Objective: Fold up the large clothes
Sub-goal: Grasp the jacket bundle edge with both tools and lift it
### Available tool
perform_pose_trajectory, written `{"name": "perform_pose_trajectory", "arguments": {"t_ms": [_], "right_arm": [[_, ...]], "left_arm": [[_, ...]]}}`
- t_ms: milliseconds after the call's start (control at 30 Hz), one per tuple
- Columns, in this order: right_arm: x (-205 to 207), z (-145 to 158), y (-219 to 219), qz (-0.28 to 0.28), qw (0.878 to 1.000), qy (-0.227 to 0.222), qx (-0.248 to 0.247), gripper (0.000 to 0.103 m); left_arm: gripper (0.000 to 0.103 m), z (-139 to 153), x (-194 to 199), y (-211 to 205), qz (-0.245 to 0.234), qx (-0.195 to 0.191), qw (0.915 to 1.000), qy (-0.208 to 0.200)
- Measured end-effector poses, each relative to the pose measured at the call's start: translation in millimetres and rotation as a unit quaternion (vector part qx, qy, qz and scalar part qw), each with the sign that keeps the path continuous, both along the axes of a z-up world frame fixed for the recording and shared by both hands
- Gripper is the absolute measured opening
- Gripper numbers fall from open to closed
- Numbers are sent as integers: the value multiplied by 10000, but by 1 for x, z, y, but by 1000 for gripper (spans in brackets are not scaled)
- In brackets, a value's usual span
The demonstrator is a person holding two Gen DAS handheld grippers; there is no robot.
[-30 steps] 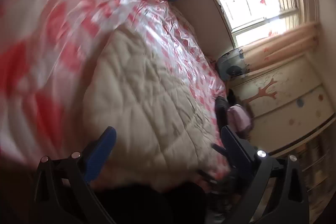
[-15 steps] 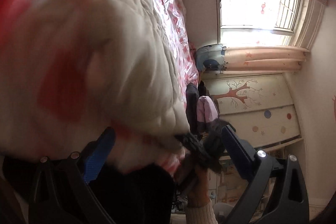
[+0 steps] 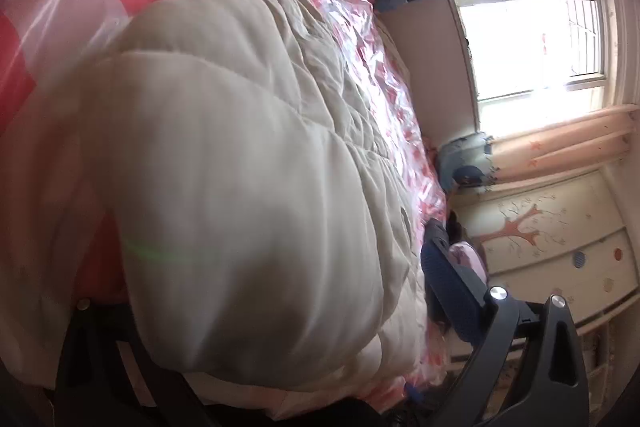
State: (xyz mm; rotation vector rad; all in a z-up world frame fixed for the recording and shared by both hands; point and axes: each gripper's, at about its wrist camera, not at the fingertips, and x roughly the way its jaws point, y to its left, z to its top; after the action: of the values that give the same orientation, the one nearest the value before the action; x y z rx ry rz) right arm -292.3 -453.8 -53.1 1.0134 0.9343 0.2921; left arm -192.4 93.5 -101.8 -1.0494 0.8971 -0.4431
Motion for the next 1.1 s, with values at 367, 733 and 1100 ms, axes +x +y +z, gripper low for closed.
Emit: {"name": "perform_pose_trajectory", "arguments": {"t_ms": [367,733,1100], "right_arm": [[34,26,-14,-230,9941,-997,358,97],[52,-21,-31,-451,9893,-912,1047,97],[50,-48,-45,-564,9946,-63,865,67]], "left_arm": [[96,1,3,8,59,151,9998,120],[96,0,11,11,123,-11,9999,19],[96,-2,20,1,-141,292,9991,280]]}}
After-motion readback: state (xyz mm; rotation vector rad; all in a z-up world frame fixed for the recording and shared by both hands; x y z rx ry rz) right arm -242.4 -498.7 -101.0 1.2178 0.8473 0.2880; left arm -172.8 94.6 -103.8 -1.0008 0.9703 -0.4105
